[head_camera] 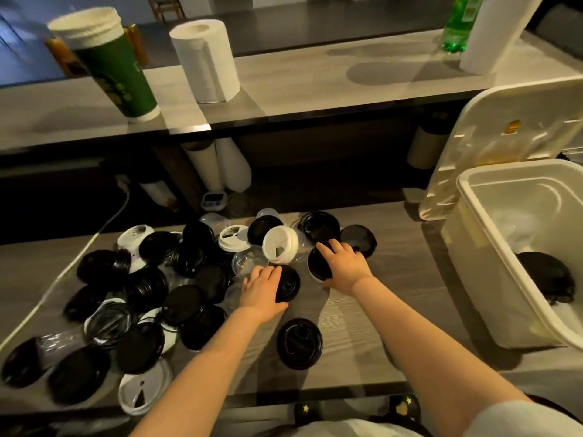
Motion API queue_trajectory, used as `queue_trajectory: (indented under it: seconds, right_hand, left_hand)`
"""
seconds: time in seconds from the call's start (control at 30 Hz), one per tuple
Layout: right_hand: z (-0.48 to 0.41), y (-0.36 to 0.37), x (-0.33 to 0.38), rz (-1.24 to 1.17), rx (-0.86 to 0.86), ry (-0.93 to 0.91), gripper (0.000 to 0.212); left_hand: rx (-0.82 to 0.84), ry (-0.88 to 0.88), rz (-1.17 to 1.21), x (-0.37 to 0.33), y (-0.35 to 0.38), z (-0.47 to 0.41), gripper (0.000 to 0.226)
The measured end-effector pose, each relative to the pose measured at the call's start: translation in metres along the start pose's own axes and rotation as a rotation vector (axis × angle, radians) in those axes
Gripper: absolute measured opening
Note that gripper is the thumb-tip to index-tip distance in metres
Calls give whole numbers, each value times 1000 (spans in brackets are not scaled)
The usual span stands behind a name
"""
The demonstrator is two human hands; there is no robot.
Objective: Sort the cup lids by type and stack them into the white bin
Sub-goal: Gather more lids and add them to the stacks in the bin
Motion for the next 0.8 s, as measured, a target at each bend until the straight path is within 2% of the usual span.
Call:
queue_trajectory:
  seconds: [0.13,0.27,0.37,0.57,0.67,0.73,0.8]
  right_hand:
    - [5,-16,-2,-184,-167,-9,94]
    - [21,-31,-6,-457,-316,41,94]
    - [32,-36,-6,-573,-385,52,92]
    - [48,-32,-4,-808,-422,56,98]
    - [52,-28,5,-872,-376,48,97]
    - [52,-26,16,-905,-314,21,93]
    - [52,-28,27,-964,-252,-7,90]
  left_hand:
    - [-61,5,6,1,1,-2,78]
    - [-6,-16,41,3,8,-4,88]
    - [2,-38,51,4,8,-7,89]
    - [-107,-77,-30,3,-4,9,99]
    - [-152,-76,-44,4,-8,23,102]
    - [-172,-55,-3,5,-11,32,105]
    - [-155,-49,156,6,-19,38,107]
Point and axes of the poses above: each hand's wrist, its own z-axis away from the middle knuckle, its own y-axis out of the palm, x = y × z, the point moved 6 cm from there along -z, towards the middle knuckle, and after that the axes turned 9 degrees about -z, right-handed, at the moved point
